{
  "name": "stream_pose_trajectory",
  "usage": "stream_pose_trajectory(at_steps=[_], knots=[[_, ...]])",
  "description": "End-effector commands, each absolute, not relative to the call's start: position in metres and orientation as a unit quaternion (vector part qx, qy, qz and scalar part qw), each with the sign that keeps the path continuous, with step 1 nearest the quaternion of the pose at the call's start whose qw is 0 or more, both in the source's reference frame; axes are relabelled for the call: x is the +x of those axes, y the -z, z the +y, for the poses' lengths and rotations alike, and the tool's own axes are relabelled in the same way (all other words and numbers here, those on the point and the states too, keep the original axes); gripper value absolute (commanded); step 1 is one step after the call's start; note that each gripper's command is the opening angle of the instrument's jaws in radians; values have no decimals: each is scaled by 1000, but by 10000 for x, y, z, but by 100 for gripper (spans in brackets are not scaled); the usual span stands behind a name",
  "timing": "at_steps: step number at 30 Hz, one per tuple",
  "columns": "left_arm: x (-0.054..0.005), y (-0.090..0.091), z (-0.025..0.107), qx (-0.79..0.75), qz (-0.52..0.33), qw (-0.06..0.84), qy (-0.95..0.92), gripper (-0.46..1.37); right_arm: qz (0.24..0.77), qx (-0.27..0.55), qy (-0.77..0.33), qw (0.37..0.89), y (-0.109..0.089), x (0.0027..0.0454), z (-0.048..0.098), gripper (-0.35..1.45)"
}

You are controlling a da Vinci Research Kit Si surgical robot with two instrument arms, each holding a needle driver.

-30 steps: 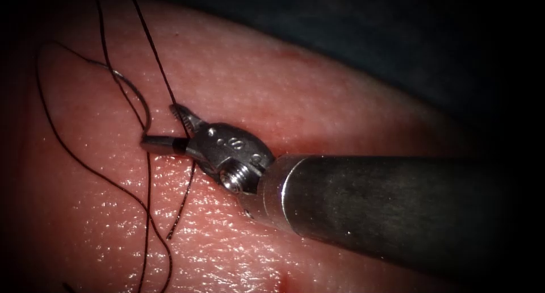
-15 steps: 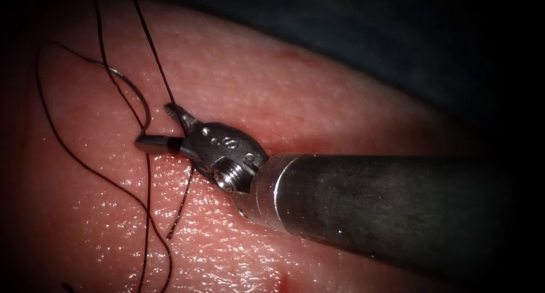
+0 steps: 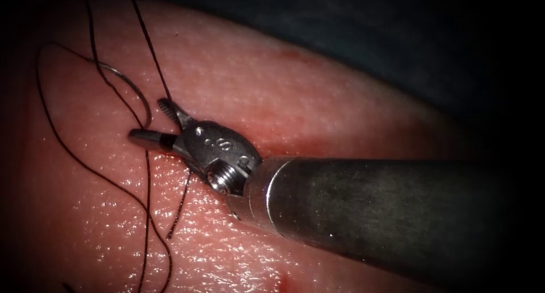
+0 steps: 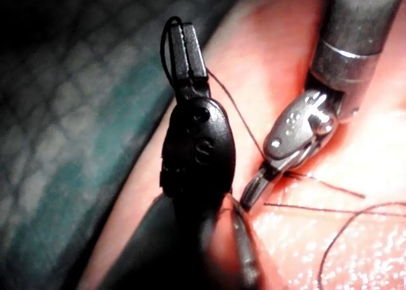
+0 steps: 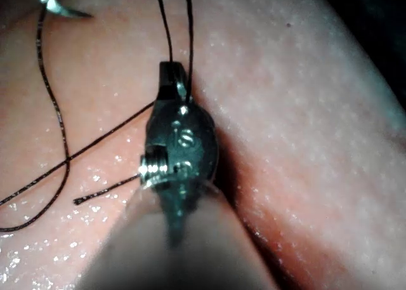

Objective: Wound Closure
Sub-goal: Tension the suture with the left hand while cutting the suture with the right scissors, then place the suture down onto the pad.

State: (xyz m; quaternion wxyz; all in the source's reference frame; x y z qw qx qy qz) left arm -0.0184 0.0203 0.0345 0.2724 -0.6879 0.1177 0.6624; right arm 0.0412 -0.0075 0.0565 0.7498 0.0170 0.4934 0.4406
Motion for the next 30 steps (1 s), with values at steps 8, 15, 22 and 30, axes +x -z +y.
stream_pose_trajectory(at_steps=[8,15,22,30], knots=[[-184,-345,202,-689,117,271,-662,-35,479,12,-447,755,-565,411,-76,-35],[-184,-345,203,-689,116,271,-662,-35,478,18,-444,758,-564,405,-78,-35],[-183,-348,205,-690,116,271,-662,-35,490,34,-432,757,-563,400,-78,140],[-180,-350,207,-691,114,270,-661,-35,499,41,-412,761,-561,391,-86,143]])
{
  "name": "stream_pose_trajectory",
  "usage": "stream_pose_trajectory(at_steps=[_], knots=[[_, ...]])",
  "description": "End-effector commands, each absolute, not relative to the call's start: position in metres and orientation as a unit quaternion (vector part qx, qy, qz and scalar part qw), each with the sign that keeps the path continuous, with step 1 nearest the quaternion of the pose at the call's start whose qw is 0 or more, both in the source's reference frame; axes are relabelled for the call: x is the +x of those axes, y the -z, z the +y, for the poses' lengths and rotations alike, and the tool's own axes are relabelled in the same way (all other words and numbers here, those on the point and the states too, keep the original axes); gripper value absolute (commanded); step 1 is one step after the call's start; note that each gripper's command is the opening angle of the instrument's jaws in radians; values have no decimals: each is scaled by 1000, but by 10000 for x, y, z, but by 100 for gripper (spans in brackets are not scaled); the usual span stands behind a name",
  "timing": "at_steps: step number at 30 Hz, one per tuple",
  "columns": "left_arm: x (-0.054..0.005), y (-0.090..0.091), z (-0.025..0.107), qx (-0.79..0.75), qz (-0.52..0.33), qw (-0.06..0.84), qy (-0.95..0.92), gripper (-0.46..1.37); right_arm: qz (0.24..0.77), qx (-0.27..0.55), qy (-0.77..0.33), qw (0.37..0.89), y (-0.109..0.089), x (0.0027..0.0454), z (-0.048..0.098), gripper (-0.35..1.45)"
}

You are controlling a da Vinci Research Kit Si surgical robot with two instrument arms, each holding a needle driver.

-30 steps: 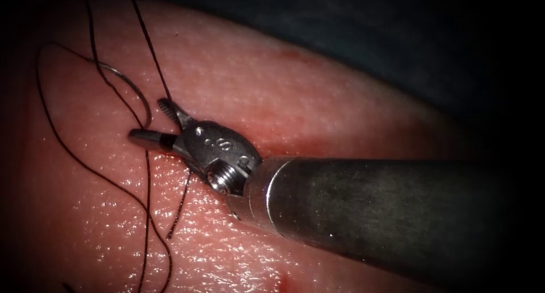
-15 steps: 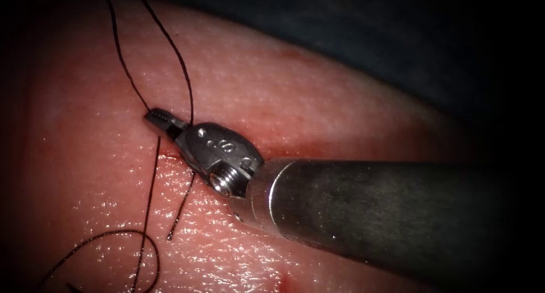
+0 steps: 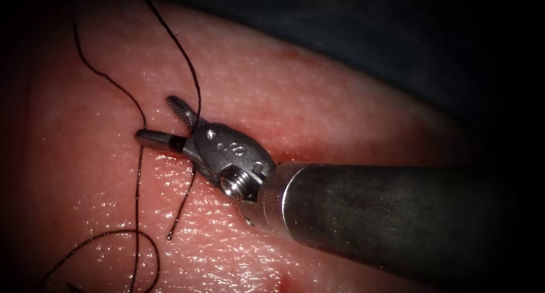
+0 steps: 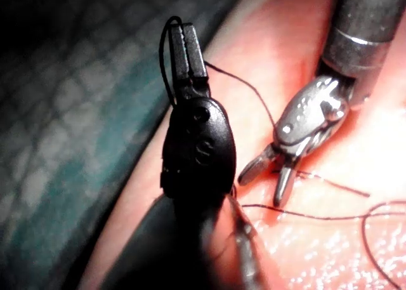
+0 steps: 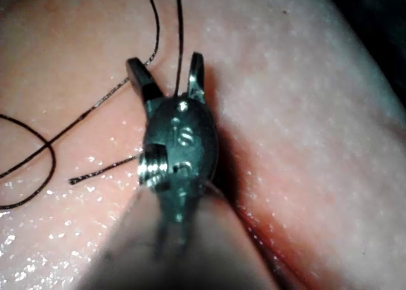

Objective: Wound Closure
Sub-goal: Place the suture down onto the pad.

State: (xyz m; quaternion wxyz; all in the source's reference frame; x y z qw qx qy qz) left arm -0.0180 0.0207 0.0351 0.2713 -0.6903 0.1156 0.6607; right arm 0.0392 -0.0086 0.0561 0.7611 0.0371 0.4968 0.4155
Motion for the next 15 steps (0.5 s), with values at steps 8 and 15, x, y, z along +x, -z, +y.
stream_pose_trajectory(at_steps=[8,15], knots=[[-169,-350,214,-686,126,271,-663,-35,502,40,-395,768,-554,371,-94,143],[-164,-353,219,-685,129,276,-662,-35,505,34,-392,768,-548,349,-101,144]])
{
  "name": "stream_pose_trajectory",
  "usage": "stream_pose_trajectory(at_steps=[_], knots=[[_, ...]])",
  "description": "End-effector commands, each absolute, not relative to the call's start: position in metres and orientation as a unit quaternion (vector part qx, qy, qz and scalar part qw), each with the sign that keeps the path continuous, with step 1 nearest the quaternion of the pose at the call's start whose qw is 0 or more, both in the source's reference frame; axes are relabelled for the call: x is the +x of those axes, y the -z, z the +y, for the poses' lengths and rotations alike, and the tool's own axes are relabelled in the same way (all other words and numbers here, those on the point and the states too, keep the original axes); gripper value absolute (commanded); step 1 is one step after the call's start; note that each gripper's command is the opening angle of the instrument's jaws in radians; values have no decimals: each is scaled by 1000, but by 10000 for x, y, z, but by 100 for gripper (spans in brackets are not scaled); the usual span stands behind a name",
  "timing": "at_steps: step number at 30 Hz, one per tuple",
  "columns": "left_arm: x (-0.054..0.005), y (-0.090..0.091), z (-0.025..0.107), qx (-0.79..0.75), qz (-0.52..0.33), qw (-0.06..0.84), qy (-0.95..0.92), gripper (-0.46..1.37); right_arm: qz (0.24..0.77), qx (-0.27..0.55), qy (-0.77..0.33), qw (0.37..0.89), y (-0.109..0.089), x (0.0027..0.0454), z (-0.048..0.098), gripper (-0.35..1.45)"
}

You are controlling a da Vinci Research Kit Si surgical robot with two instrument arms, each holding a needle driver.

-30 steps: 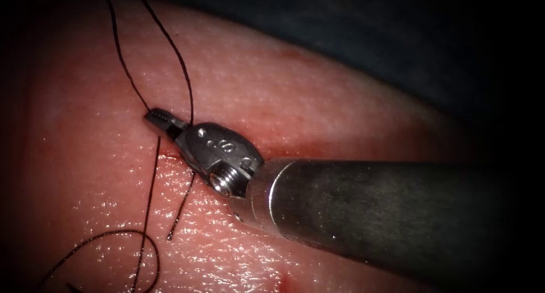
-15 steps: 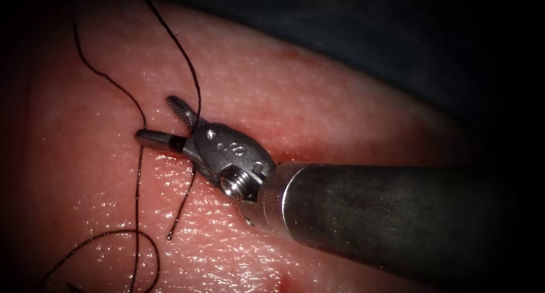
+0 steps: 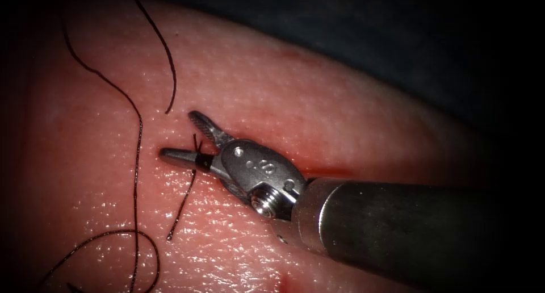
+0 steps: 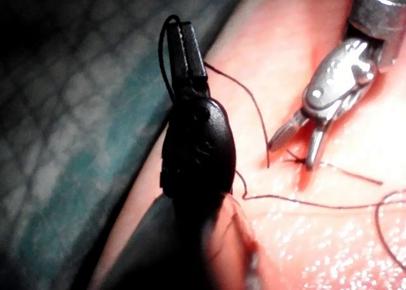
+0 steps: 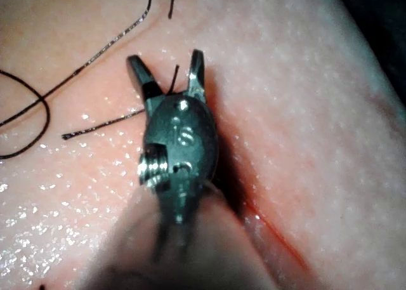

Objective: Wound Closure
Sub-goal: Place the suture down onto the pad.

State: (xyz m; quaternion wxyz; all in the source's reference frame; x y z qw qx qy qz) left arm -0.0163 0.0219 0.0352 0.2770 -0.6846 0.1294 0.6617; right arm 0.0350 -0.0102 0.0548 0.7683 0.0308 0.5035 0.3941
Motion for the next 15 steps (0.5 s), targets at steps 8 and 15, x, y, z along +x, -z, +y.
stream_pose_trajectory(at_steps=[8,15], knots=[[-171,-359,224,-682,139,273,-664,-35,499,21,-398,770,-542,326,-110,143],[-184,-380,237,-676,160,267,-668,-35,496,10,-404,769,-537,309,-119,144]])
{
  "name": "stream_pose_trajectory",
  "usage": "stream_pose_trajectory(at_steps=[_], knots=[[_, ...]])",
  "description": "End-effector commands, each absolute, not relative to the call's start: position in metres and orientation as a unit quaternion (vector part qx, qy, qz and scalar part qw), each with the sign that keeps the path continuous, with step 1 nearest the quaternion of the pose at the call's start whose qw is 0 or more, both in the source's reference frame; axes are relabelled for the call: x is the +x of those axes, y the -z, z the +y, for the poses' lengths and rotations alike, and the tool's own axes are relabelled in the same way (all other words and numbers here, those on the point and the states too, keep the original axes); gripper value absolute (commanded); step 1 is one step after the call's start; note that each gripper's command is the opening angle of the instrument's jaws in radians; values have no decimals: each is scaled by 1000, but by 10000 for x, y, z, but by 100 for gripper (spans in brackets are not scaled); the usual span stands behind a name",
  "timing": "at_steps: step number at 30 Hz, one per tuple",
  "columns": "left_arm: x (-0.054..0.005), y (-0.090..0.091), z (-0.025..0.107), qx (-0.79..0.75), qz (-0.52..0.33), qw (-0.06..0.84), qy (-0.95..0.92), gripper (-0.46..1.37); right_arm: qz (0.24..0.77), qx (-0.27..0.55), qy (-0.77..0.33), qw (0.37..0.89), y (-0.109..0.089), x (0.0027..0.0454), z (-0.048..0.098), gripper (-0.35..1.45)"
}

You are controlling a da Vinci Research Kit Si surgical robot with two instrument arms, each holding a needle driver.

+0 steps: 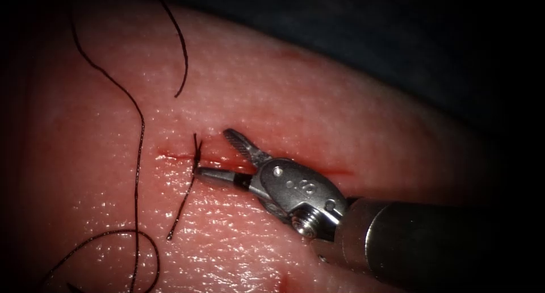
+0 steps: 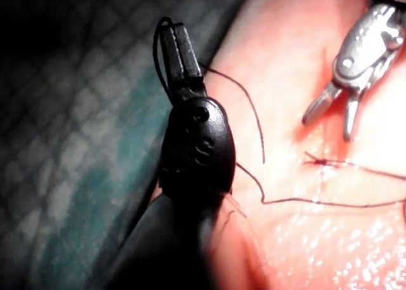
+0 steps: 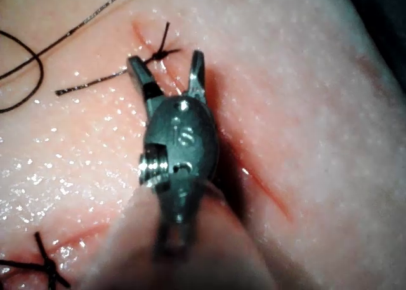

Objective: Wound Closure
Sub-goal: Place the suture down onto the pad.

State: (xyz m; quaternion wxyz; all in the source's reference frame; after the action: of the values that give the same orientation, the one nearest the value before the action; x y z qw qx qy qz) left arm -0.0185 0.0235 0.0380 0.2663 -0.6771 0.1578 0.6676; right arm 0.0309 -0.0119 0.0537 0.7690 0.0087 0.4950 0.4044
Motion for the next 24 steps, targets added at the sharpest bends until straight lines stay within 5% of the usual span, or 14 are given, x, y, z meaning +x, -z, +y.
stream_pose_trajectory(at_steps=[1,24], knots=[[-187,-388,239,-674,162,265,-671,-35,494,7,-405,769,-536,306,-120,144],[-252,-533,296,-668,144,247,-687,-35,484,-16,-418,769,-527,284,-135,144]])
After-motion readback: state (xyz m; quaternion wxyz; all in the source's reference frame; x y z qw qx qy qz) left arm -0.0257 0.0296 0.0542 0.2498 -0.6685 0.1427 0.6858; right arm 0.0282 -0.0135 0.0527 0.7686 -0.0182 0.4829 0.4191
